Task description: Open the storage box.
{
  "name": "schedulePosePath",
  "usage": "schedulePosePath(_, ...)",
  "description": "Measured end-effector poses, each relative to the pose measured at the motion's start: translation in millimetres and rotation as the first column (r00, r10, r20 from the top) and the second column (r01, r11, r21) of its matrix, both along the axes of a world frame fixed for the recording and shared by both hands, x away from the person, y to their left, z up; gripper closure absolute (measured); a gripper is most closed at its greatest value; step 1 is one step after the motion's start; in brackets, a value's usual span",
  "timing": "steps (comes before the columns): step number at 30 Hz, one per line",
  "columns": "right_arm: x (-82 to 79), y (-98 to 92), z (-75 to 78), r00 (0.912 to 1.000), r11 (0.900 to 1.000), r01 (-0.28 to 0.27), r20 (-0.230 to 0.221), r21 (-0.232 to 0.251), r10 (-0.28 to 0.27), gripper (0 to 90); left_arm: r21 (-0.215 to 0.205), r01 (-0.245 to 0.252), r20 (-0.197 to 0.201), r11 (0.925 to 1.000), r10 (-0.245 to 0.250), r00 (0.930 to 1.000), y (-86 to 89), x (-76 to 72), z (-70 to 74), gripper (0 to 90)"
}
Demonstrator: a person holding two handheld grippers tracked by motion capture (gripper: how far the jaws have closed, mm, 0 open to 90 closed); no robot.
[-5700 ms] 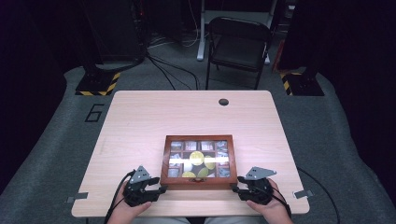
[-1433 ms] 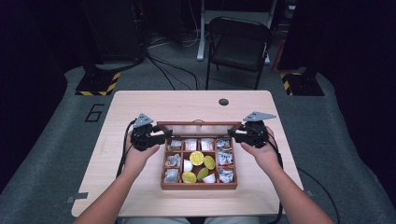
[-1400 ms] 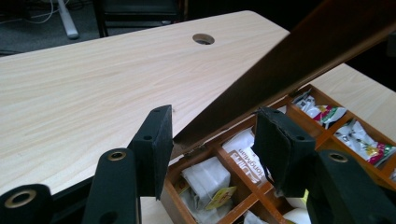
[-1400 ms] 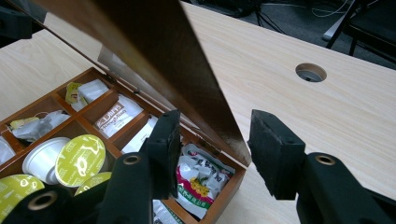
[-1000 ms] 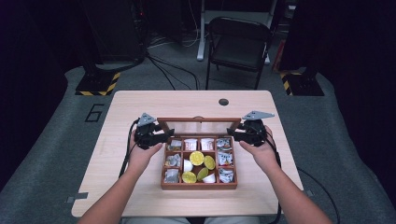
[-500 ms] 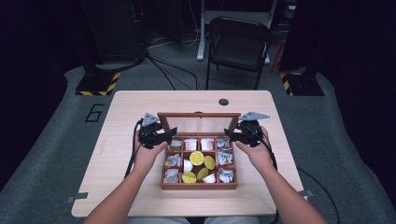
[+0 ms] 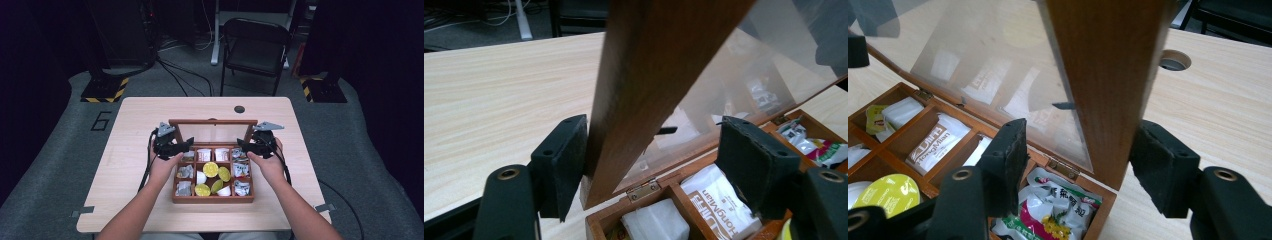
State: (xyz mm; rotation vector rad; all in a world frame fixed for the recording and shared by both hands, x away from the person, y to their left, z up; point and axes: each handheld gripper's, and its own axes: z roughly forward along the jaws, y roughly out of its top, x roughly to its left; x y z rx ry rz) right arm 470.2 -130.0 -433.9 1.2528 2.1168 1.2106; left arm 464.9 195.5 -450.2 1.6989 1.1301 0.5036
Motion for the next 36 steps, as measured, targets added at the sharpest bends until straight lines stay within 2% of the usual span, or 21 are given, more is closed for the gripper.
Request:
schedulePosePath(1, 0.4, 1.3, -0.8, 0.9999, 1.000, 0.010, 0.000, 0.007, -0.010, 38.5, 0.044, 0.012, -0.002, 0.9989, -0.012, 0.9999, 2.0, 0.8, -1.3, 27.5)
schedulePosePath(4, 1.2, 0.8, -1.7, 0.9999, 1.000, 0.012, 0.006, -0.008, -0.012, 38.0, 0.047, 0.009, -0.002, 0.9989, -0.009, 1.0000, 0.7, 1.6, -3.1, 26.1)
schedulePosePath(7, 2.1, 5.2, -4.1, 0.9994, 0.999, 0.033, 0.006, 0.015, -0.033, 36.5, 0.054, 0.004, -0.002, 0.9985, -0.004, 1.0000, -0.5, 3.3, -5.5, 24.9)
schedulePosePath(8, 2.6, 4.8, -5.1, 0.9994, 1.000, 0.031, 0.014, -0.002, -0.031, 36.2, 0.054, 0.004, -0.002, 0.9985, -0.004, 1.0000, -0.5, 3.3, -5.5, 24.9)
schedulePosePath(9, 2.7, 6.7, -5.7, 0.9992, 0.999, 0.037, 0.016, 0.014, -0.037, 36.0, 0.044, -0.002, -0.009, 0.9990, 0.002, 1.0000, -1.4, 3.5, -6.8, 24.9)
schedulePosePath(13, 3.1, 7.6, -9.0, 0.9980, 0.999, 0.048, 0.039, 0.010, -0.049, 36.1, 0.045, -0.002, -0.003, 0.9990, 0.002, 1.0000, -2.2, 5.9, -10.0, 25.2)
schedulePosePath(18, 5.5, 8.2, -12.9, 0.9977, 0.998, 0.063, 0.024, 0.017, -0.063, 36.8, 0.052, -0.008, 0.000, 0.9986, 0.008, 1.0000, -2.8, 8.5, -12.8, 25.1)
schedulePosePath(24, 9.9, 7.7, -15.4, 0.9976, 0.998, 0.065, 0.025, 0.019, -0.065, 37.8, 0.028, -0.004, -0.016, 0.9996, 0.004, 0.9999, -1.2, 13.0, -16.7, 26.3)
schedulePosePath(28, 11.1, 7.8, -15.8, 0.9971, 0.997, 0.072, 0.024, 0.025, -0.072, 37.9, 0.037, -0.011, -0.019, 0.9992, 0.012, 0.9998, -2.8, 14.9, -19.5, 26.3)
schedulePosePath(36, 16.5, 11.7, -15.7, 0.9962, 0.996, 0.085, 0.019, 0.020, -0.085, 33.4, 0.026, -0.030, -0.031, 0.9992, 0.031, 0.9991, -4.6, 18.7, -20.3, 26.4)
